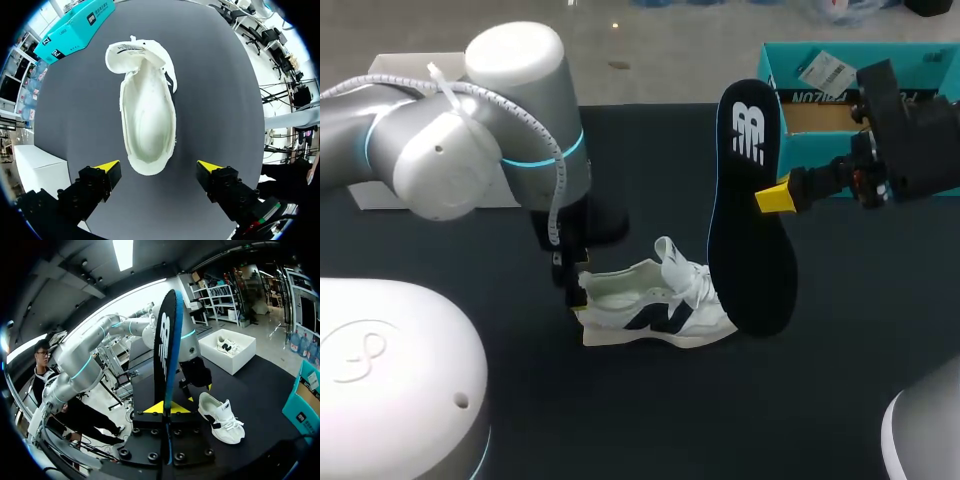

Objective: Take the shoe out of the shoebox, open the shoe tongue, remove and reinsert the insole, then place the shoe into the shoebox

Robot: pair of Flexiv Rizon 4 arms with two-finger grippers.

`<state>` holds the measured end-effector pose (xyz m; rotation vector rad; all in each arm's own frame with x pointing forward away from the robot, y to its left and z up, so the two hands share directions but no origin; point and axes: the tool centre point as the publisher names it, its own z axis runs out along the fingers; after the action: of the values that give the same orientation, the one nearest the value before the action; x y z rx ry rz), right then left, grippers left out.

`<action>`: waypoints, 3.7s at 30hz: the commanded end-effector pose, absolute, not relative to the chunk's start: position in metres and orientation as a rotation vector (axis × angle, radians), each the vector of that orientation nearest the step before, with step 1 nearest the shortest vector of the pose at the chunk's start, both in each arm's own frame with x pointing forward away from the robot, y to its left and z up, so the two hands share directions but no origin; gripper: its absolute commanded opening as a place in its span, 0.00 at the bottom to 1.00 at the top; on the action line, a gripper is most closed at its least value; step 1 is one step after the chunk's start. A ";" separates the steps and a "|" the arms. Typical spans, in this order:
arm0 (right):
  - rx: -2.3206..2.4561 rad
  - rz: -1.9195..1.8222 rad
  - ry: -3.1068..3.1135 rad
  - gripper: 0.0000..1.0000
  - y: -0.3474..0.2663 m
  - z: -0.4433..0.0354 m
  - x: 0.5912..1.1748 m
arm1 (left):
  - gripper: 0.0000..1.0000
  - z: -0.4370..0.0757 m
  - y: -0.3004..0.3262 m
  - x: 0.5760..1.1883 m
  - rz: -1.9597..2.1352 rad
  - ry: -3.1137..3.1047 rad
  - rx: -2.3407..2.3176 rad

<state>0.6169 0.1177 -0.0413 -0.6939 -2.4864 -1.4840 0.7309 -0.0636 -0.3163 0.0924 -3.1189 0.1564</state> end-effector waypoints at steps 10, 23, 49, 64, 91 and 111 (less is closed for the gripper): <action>-0.693 -1.474 -2.487 0.00 0.121 -0.041 0.621 | 1.00 -0.307 -0.091 0.758 0.160 -3.171 0.050; -0.693 -1.474 -2.487 0.00 0.121 -0.041 0.621 | 1.00 -0.338 -0.133 0.795 0.179 -3.146 -0.004; -0.693 -1.474 -2.487 0.00 0.121 -0.041 0.621 | 1.00 -0.355 -0.143 0.793 0.230 -3.175 0.107; -0.693 -1.474 -2.487 0.00 0.121 -0.041 0.621 | 0.71 -0.369 -0.165 0.805 0.293 -3.156 0.049; -0.693 -1.474 -2.487 0.00 0.121 -0.041 0.621 | 0.00 -0.349 -0.135 0.748 0.443 -3.188 0.192; -0.693 -1.474 -2.487 0.00 0.121 -0.041 0.621 | 0.00 -0.349 -0.135 0.748 0.443 -3.188 0.192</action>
<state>0.6167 0.1176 -0.0414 -0.6944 -2.4868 -1.4839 0.7485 -0.1355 -0.3483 0.1925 -3.1879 0.4444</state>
